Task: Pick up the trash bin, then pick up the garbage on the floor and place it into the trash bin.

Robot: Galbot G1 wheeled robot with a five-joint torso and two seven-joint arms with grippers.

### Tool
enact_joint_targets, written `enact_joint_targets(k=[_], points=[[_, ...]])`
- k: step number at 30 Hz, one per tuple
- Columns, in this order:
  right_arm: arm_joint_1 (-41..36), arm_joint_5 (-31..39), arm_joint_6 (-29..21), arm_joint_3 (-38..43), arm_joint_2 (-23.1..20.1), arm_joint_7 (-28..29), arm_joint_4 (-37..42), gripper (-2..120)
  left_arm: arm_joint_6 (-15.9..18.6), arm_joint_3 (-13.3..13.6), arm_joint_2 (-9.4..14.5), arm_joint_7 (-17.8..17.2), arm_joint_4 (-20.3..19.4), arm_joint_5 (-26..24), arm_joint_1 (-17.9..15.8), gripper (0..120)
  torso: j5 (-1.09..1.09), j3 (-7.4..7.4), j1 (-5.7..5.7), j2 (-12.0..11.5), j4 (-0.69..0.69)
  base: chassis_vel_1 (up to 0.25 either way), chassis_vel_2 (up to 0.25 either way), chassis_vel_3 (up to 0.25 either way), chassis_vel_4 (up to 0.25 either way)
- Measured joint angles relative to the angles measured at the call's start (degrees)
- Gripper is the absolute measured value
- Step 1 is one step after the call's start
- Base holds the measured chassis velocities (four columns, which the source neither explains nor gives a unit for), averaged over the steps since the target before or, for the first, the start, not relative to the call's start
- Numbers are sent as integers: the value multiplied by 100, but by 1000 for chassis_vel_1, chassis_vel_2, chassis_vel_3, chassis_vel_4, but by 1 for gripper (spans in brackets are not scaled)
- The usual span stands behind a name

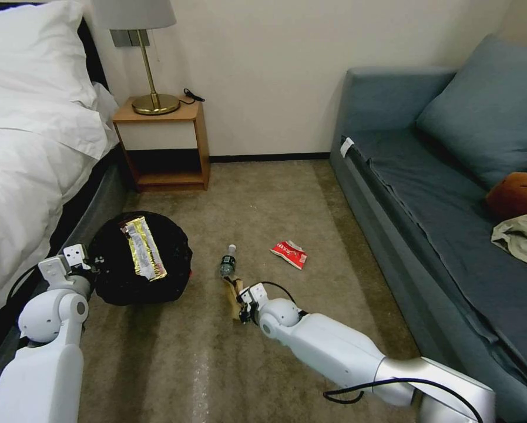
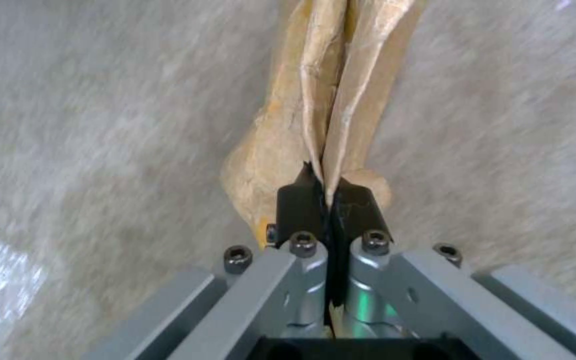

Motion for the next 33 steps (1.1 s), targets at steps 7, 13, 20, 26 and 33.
enact_joint_targets(k=[7, 13, 20, 26, 33], points=[[146, -47, 50, 567, -177, -57, -24, 0, 14, 34, 107, 1, -6, -51, -34, 2, 0, 0, 0, 0, -1, 0, 0, 0, 0], [233, -89, 69, 1034, -304, -107, 160, 0, 9, 98, 136, 10, 122, -67, -81, 2, 0, 0, 0, 0, -1, 0, 0, 0, 0], [461, 203, -8, 1336, -558, -109, 922, 0, 17, 218, 170, 12, 168, -84, -128, 2, 0, 0, 0, 0, -1, 0, 0, 0, 0], [653, 598, -69, 1367, -911, -379, 1840, 0, 68, 307, 202, -3, 148, -91, -181, 2, 0, 0, 0, 0, -1, 0, 0, 0, 0], [810, 1090, -132, 1229, -1066, -503, 2461, 0, 184, 414, 209, -15, 54, -125, -190, 2, 1, 0, 0, 0, -1, 0, 0, 0, 0]])
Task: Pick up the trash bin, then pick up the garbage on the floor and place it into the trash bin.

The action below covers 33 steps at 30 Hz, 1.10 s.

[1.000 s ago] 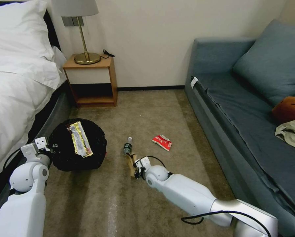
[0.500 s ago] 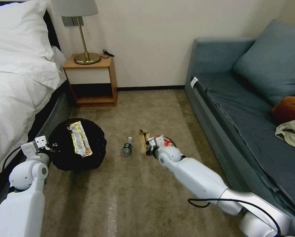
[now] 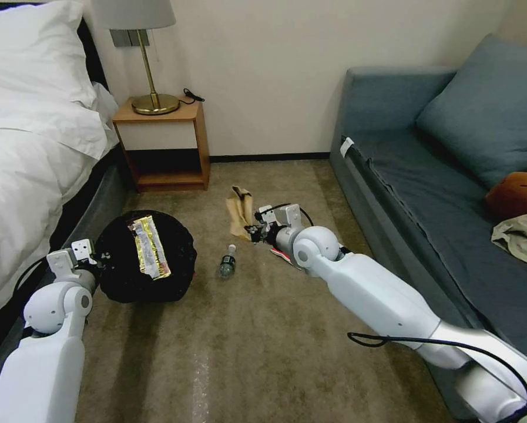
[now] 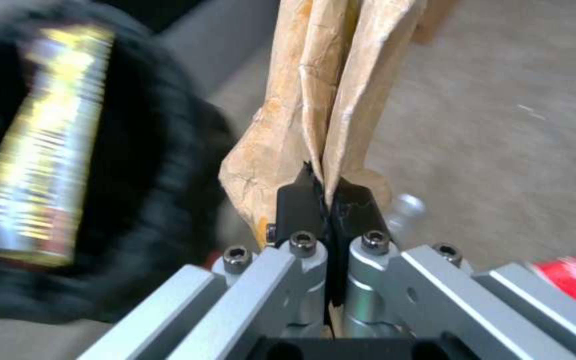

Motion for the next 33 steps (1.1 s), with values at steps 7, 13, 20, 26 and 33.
enact_joint_targets(k=[7, 13, 20, 26, 33], points=[[373, 780, 12, -252, 395, -75, 277, 0, 94, 174, -22, -30, -131, -82, -2, 2, -1, 0, 0, 0, 2, 0, 0, 0, 0], [465, 1356, -20, -324, 699, -101, 510, 0, 155, 313, -7, -27, -223, -117, 30, 2, -1, 0, 0, 0, 2, 0, 0, 0, 0], [377, 1585, -62, -555, 842, -147, 728, 0, 242, 346, -19, -32, -419, -274, 58, 2, -1, 0, 0, 0, 1, 0, 0, 0, 0], [16, 1033, 115, -947, 969, -289, 200, 0, 406, 411, -112, -218, -726, -776, 177, 2, -1, 0, 0, 0, 0, 0, 0, 0, 0], [-60, 669, 437, -982, 969, -380, -231, 0, 410, 389, -140, -237, -750, -752, 243, 2, -1, 0, 0, 0, 1, 0, 0, 0, 0]])
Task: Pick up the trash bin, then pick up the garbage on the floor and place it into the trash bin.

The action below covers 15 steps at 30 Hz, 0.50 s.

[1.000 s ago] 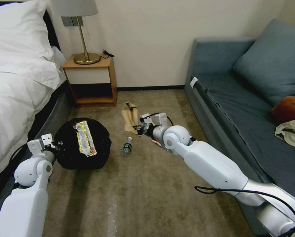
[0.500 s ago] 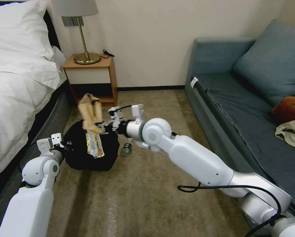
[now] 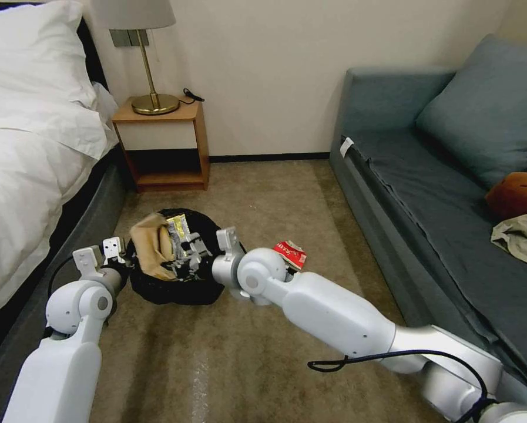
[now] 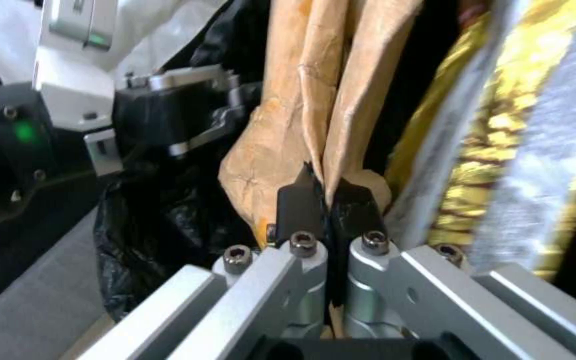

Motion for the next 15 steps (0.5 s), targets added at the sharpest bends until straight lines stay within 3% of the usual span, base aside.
enact_joint_targets(k=[6, 15], points=[[52, -43, 6, 13, -96, 18, 127, 0, 0, -17, -8, 23, 57, 74, 4, 2, 0, 0, 0, 0, 0, 0, 0, 0, 0], [-48, -207, 33, -61, -105, 77, 7, 35, 0, -36, -15, 64, 45, 95, 0, 2, 0, 0, 0, 0, 0, 0, 0, 0, 0]])
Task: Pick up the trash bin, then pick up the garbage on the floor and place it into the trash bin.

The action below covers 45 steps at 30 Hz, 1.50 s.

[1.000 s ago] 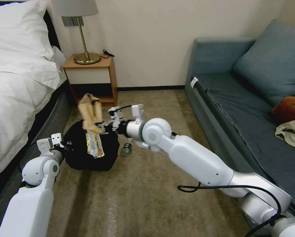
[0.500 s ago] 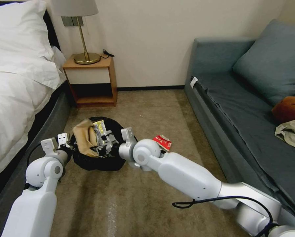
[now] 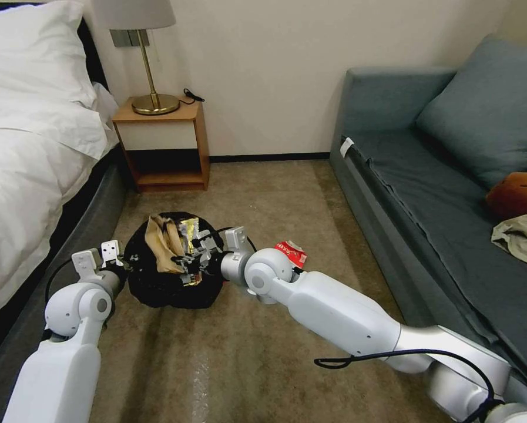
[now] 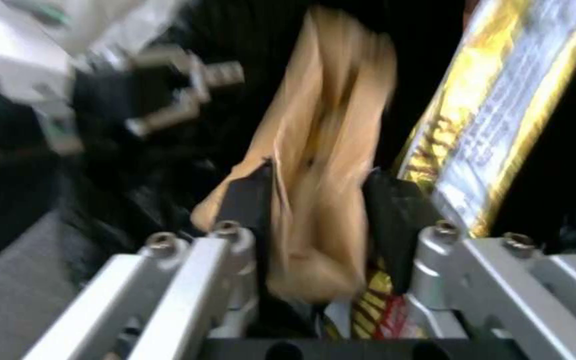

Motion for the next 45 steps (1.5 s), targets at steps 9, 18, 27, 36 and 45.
enact_joint_targets(k=[9, 18, 27, 36, 45], points=[[-10, -96, 61, 3, -54, -48, 52, 65, -26, -154, 60, 64, 263, 52, 3, 2, 0, 0, 0, 0, 1, 0, 0, 0, 0], [110, -124, 62, 146, -218, 9, 290, 98, -164, -175, -75, 81, 650, 315, -97, 2, 0, 0, 0, 0, 0, 0, 0, 0, 0], [-346, -1024, 131, 461, -410, 695, -160, 100, -196, -228, -149, 47, 561, 483, -78, 2, 0, 0, 0, 0, -1, 0, 0, 0, 0], [-895, -1960, 239, 1475, -197, 1105, -1098, 100, -334, -467, -212, 67, 520, 727, -60, 2, 1, 0, 0, 0, -1, 0, 0, 0, 0], [-1451, -2791, 590, 2294, -54, 1072, -1339, 100, -336, -629, -483, 68, 176, 858, 9, 2, 1, 0, 0, 0, -2, 0, 0, 0, 0]])
